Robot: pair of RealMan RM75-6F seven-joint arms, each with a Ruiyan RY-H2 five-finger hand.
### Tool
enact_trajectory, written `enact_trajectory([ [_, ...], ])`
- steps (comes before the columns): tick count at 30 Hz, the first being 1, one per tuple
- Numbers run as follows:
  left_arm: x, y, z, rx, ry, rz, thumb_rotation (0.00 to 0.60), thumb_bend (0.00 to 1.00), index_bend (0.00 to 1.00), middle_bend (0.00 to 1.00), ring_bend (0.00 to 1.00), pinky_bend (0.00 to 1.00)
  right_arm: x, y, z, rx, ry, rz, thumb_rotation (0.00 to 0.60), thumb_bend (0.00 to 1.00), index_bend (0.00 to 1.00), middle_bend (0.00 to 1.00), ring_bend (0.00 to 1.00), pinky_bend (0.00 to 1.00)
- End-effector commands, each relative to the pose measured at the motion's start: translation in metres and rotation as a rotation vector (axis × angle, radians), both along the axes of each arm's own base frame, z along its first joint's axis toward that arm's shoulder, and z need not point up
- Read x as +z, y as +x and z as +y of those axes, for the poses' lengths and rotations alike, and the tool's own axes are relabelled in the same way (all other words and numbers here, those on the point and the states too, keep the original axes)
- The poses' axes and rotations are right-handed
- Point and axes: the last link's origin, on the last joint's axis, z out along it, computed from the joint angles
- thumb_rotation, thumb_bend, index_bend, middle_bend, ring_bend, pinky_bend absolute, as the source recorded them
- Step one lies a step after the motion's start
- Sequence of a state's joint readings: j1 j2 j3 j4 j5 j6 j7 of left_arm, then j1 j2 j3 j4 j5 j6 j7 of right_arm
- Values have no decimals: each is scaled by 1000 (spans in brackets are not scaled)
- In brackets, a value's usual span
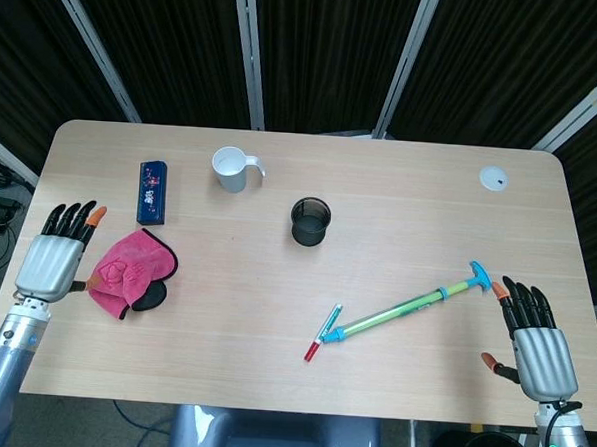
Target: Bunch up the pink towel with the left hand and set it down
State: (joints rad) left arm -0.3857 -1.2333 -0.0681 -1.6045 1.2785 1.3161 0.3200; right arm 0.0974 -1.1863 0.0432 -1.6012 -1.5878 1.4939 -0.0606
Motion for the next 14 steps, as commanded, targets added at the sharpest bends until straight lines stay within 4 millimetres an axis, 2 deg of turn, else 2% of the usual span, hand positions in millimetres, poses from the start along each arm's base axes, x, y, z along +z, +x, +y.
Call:
enact_trajectory([
  [1, 13, -7, -24, 22, 41, -47, 600, 0, 0, 0, 0, 0, 0, 1, 0, 7, -1, -8, 600, 0, 0, 0, 0, 0],
  [8, 32, -17, -67, -46, 123, -88, 600, 0, 0, 0, 0, 0, 0, 5, 0, 40, -11, -6, 600, 0, 0, 0, 0, 0],
  [9, 31, -27, -90, -26, 93, -85, 600, 0, 0, 0, 0, 0, 0, 5, 0, 48, -19, 2, 600, 0, 0, 0, 0, 0],
  [10, 31, -30, -98, -22, 78, -77, 600, 0, 0, 0, 0, 0, 0, 5, 1, 48, -22, 2, 600, 0, 0, 0, 0, 0],
  [14, 29, -36, -112, 3, 37, -57, 600, 0, 0, 0, 0, 0, 1, 4, 2, 50, -29, 7, 600, 0, 0, 0, 0, 0],
])
